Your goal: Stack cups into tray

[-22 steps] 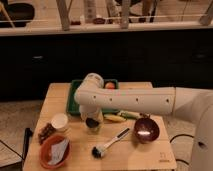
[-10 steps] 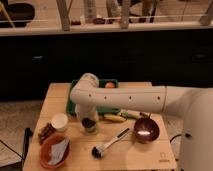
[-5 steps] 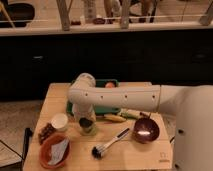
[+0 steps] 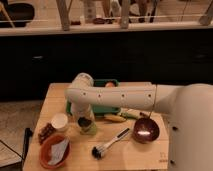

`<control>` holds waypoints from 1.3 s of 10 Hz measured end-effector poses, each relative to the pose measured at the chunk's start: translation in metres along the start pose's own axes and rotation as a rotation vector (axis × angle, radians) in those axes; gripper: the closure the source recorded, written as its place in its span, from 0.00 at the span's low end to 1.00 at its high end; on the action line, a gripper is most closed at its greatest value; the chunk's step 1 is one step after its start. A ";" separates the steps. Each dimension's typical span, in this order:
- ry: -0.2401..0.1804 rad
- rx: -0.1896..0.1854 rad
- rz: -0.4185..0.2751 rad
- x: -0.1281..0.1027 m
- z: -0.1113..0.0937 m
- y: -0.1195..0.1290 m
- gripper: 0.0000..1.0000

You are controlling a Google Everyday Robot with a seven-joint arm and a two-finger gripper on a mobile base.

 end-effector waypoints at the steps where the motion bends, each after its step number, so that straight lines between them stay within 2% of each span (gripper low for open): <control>1: -0.001 0.000 -0.005 0.000 0.002 -0.002 0.97; 13: -0.009 -0.018 0.013 0.003 -0.010 0.016 0.97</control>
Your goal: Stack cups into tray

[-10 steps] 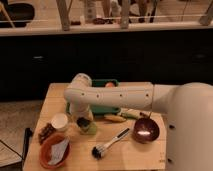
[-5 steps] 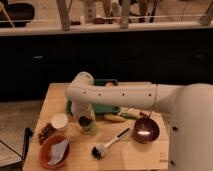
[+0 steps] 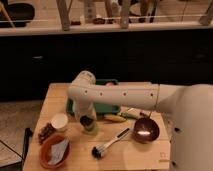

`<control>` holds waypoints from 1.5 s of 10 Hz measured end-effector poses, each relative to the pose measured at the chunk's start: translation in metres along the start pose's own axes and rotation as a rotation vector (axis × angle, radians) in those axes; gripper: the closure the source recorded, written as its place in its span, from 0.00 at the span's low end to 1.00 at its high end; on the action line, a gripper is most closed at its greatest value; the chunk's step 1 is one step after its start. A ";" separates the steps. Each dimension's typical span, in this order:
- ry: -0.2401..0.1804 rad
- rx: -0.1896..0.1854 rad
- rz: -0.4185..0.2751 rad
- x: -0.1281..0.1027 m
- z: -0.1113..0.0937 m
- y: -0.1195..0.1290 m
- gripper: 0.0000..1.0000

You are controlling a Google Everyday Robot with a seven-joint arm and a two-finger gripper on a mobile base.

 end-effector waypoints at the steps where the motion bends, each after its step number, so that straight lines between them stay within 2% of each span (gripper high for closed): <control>1: -0.001 -0.002 0.002 0.000 0.000 0.002 0.97; 7: -0.005 -0.013 0.033 0.000 0.000 0.021 0.97; 9: -0.004 -0.011 0.047 0.000 0.000 0.024 0.92; 12: -0.003 -0.012 0.074 -0.002 0.003 0.027 0.63; 15: 0.007 -0.011 0.085 -0.005 0.005 0.028 0.30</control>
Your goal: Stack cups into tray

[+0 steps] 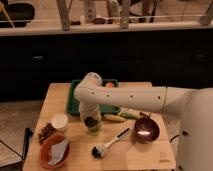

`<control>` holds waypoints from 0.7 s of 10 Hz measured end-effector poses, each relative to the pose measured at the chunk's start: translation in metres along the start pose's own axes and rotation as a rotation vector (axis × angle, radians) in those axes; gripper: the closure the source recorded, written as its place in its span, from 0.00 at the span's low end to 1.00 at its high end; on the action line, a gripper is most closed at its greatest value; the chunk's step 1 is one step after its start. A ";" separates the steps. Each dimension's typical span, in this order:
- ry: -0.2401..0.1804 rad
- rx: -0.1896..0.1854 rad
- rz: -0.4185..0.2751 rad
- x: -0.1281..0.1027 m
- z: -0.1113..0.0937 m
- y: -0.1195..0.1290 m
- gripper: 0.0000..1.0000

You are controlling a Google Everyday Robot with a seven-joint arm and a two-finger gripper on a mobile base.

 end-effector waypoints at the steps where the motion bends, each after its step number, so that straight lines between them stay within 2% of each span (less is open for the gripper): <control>1: 0.004 0.000 0.004 0.000 0.000 0.001 0.23; 2: 0.005 0.000 0.009 -0.002 0.001 0.002 0.20; 7: 0.007 0.003 0.032 -0.006 0.002 0.010 0.20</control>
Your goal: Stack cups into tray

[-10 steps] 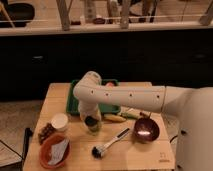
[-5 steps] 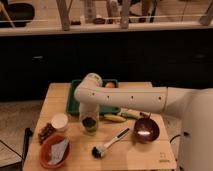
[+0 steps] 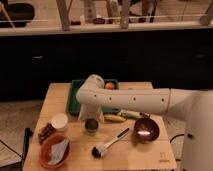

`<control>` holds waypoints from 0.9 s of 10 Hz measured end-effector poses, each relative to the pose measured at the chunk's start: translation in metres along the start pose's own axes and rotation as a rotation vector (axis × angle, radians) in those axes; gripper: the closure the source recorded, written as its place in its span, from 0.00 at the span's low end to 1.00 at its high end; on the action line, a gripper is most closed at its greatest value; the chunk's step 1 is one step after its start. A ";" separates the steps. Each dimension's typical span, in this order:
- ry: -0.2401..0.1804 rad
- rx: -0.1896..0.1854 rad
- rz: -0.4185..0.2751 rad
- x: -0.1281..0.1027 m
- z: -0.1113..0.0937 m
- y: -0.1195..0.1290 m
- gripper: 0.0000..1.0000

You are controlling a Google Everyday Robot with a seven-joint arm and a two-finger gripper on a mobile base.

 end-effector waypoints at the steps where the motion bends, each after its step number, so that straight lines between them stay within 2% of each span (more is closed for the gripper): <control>1: -0.001 0.001 0.005 0.000 -0.001 0.002 0.20; 4: -0.010 -0.001 0.005 0.002 0.002 -0.001 0.20; 9: -0.050 -0.011 0.015 -0.001 0.029 -0.004 0.20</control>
